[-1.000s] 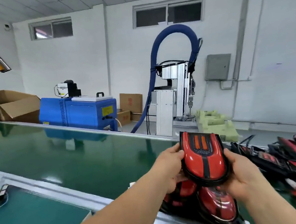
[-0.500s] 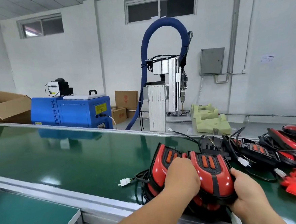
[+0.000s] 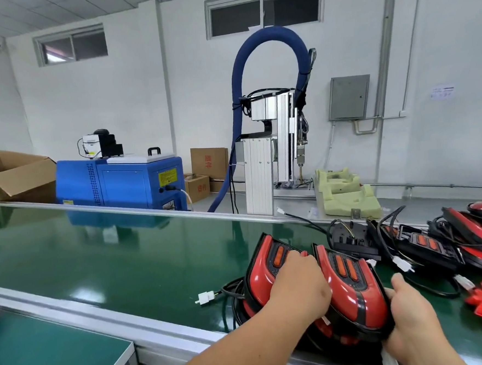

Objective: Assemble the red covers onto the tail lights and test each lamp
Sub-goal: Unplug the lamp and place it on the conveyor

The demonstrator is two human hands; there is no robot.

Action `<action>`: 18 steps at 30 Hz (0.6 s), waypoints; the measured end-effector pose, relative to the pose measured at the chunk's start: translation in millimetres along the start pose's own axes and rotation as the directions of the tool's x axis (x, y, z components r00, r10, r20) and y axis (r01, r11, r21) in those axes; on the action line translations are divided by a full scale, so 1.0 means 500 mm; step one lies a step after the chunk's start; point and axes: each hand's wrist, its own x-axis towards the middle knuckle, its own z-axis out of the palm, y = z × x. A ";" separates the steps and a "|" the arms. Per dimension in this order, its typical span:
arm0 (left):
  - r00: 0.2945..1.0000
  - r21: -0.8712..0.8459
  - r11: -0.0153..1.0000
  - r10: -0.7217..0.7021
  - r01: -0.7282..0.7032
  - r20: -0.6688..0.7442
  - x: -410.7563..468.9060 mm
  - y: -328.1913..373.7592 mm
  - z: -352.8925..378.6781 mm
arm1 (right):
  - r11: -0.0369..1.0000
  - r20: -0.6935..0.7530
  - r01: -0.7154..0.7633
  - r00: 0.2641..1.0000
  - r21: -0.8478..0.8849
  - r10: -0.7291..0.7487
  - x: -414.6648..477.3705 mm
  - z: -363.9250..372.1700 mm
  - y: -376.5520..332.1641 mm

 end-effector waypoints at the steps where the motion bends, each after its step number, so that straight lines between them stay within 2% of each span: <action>1: 1.000 0.011 1.000 0.015 -0.015 -0.011 0.002 -0.003 0.003 | 1.000 -0.006 -0.005 1.000 0.013 0.005 0.000 0.000 0.001; 3: 0.997 0.017 0.998 0.058 -0.057 -0.044 0.000 -0.004 0.007 | 1.000 -0.036 -0.003 0.999 0.022 0.004 -0.001 -0.001 0.004; 6: 0.997 -0.039 0.998 0.043 -0.046 -0.072 -0.002 0.002 0.008 | 1.000 -0.050 -0.006 0.999 0.012 0.007 0.006 -0.007 0.002; 15: 0.996 -0.094 0.995 -0.027 0.035 0.088 -0.002 0.023 0.022 | 0.999 0.047 -0.025 0.999 -0.032 0.027 0.030 -0.044 -0.012; 18: 0.995 -0.111 0.994 -0.011 0.022 0.099 -0.006 0.037 0.044 | 0.999 0.058 0.005 0.998 -0.043 -0.003 0.027 -0.065 -0.035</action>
